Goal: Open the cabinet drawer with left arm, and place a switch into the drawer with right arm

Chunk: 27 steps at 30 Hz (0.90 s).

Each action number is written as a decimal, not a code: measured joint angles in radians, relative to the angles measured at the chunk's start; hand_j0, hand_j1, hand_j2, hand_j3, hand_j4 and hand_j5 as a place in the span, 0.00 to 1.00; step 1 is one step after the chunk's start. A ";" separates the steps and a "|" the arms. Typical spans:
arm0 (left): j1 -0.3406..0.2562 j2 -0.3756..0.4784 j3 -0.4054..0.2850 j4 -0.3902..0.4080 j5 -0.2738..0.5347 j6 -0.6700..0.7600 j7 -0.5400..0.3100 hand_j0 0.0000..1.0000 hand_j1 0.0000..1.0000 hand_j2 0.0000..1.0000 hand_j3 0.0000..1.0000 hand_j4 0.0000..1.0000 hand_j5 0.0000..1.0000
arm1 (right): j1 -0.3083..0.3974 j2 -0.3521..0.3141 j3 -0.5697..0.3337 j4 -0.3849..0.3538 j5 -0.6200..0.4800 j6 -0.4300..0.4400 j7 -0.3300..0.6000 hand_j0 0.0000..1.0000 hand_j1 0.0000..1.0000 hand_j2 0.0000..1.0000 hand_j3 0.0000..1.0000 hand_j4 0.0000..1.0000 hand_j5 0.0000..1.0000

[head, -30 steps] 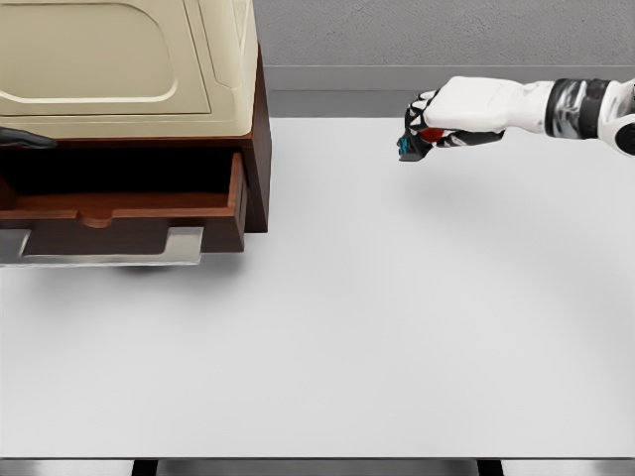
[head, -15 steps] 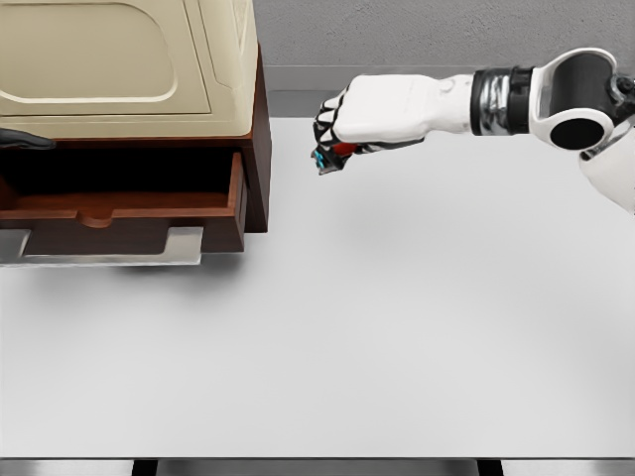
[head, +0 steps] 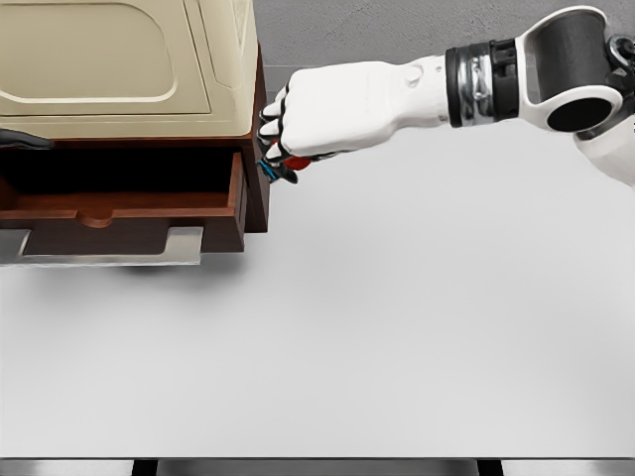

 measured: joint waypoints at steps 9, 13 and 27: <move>0.000 0.000 0.000 0.000 0.000 0.000 0.000 1.00 1.00 1.00 1.00 1.00 1.00 | -0.098 0.049 0.077 -0.006 -0.073 0.000 0.000 0.35 0.35 0.35 0.35 0.35 0.35; 0.000 0.000 0.000 0.000 0.000 0.000 0.000 1.00 1.00 1.00 1.00 1.00 1.00 | -0.156 0.080 0.100 -0.010 -0.107 0.000 -0.001 0.35 0.35 0.35 0.35 0.35 0.35; 0.000 0.002 0.000 0.000 -0.001 0.000 0.000 1.00 1.00 1.00 1.00 1.00 1.00 | -0.256 0.353 0.192 0.349 -0.123 -0.001 0.001 0.43 0.43 0.43 0.43 0.43 0.43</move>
